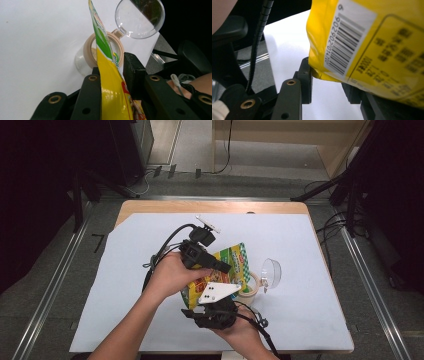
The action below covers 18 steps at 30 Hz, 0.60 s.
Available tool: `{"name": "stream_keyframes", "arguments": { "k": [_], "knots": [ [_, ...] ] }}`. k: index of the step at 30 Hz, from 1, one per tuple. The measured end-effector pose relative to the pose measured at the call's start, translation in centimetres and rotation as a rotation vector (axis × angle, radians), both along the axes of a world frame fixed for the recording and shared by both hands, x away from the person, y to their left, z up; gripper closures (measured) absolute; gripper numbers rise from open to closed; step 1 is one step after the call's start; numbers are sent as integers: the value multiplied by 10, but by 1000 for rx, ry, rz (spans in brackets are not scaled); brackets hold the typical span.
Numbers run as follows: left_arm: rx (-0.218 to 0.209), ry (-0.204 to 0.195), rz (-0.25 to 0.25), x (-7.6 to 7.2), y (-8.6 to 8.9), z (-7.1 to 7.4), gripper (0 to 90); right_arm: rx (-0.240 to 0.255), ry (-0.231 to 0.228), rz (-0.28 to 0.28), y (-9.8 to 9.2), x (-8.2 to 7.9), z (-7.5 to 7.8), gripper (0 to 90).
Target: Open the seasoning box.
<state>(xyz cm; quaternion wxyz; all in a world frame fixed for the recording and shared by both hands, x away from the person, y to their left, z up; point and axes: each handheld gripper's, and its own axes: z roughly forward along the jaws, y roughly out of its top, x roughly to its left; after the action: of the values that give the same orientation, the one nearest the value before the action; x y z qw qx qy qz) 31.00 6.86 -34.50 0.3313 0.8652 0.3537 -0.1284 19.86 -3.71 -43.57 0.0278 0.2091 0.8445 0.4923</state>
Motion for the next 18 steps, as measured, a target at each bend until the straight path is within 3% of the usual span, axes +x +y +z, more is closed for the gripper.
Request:
{"name": "stream_keyframes", "arguments": {
  "k": [5,8,14,18],
  "knots": [
    [-32,-13,-14,-1,-3,0,693,20,-4,-34,-3,0,-4,652],
    [-42,-40,-23,-5,-2,3,659,32,-9,-39,-4,0,-3,653],
    [-24,-99,-43,-11,-2,7,644,54,-8,-50,-4,-2,-4,651],
    [-23,-109,-34,-10,-1,7,646,64,4,-43,-5,1,-3,652]
  ]
}}
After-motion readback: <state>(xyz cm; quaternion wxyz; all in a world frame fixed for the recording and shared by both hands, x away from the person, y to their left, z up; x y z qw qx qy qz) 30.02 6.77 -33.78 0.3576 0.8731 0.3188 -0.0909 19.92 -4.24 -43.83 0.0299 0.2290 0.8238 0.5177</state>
